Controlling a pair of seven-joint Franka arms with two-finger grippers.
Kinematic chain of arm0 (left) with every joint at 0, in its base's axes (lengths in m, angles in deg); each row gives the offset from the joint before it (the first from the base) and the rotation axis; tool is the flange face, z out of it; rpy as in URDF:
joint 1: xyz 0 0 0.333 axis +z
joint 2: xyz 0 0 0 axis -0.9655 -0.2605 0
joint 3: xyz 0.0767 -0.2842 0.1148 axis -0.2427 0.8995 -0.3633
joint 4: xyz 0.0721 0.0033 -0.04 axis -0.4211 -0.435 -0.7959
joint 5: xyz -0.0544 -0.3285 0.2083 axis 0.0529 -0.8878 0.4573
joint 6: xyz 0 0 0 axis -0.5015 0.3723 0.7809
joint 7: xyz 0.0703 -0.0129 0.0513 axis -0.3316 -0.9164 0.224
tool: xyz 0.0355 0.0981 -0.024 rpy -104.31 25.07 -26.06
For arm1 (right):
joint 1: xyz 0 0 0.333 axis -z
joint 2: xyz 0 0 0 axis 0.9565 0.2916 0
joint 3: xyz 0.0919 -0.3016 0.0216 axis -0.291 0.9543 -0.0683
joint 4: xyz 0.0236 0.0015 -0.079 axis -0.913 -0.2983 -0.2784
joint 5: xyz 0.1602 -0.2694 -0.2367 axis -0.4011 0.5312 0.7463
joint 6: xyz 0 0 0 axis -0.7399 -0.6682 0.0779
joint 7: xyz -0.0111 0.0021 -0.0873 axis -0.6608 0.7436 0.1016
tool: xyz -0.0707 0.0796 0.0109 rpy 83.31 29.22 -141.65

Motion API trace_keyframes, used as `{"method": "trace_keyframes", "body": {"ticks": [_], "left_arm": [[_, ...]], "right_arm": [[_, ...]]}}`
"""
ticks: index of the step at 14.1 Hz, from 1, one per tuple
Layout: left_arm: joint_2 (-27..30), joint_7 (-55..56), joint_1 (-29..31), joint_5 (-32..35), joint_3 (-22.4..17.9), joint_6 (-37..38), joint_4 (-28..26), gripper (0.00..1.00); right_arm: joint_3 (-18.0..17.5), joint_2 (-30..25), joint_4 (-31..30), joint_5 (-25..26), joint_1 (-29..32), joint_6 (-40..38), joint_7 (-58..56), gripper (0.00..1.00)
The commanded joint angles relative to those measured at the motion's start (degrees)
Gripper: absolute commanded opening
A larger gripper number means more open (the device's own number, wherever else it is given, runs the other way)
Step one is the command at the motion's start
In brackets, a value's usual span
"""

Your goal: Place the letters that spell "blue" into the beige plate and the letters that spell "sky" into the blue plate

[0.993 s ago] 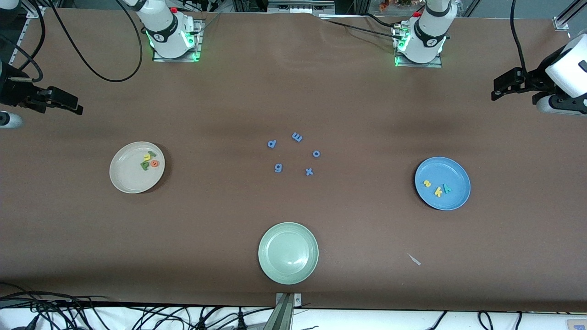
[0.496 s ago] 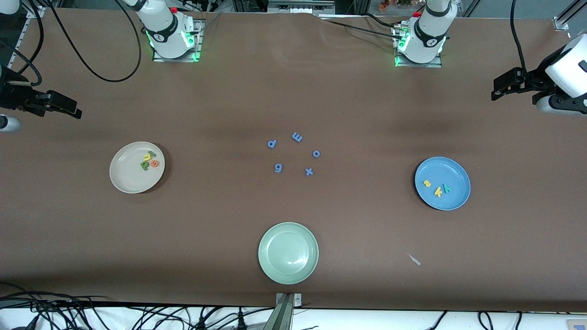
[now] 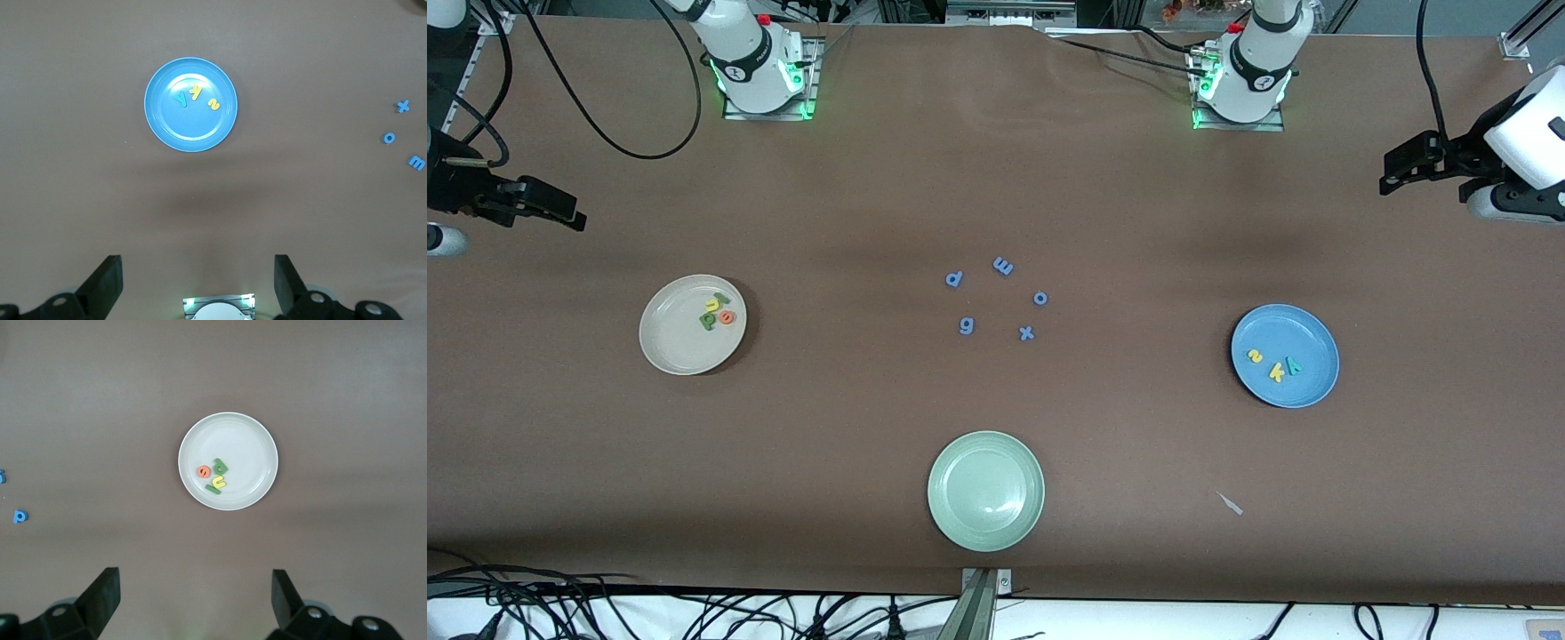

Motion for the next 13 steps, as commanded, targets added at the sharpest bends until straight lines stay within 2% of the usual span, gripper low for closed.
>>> {"method": "trace_keyframes", "body": {"ticks": [1,13], "left_arm": [[-0.8,0.3,-0.2,0.8,0.2,0.8,1.8,1.0],[-0.8,0.3,-0.1,0.7,0.2,0.8,1.8,1.0]], "right_arm": [[-1.0,0.1,0.2,0.7,0.7,0.4,0.5,1.0],[-1.0,0.6,0.4,0.6,0.7,0.4,0.5,1.0]]}}
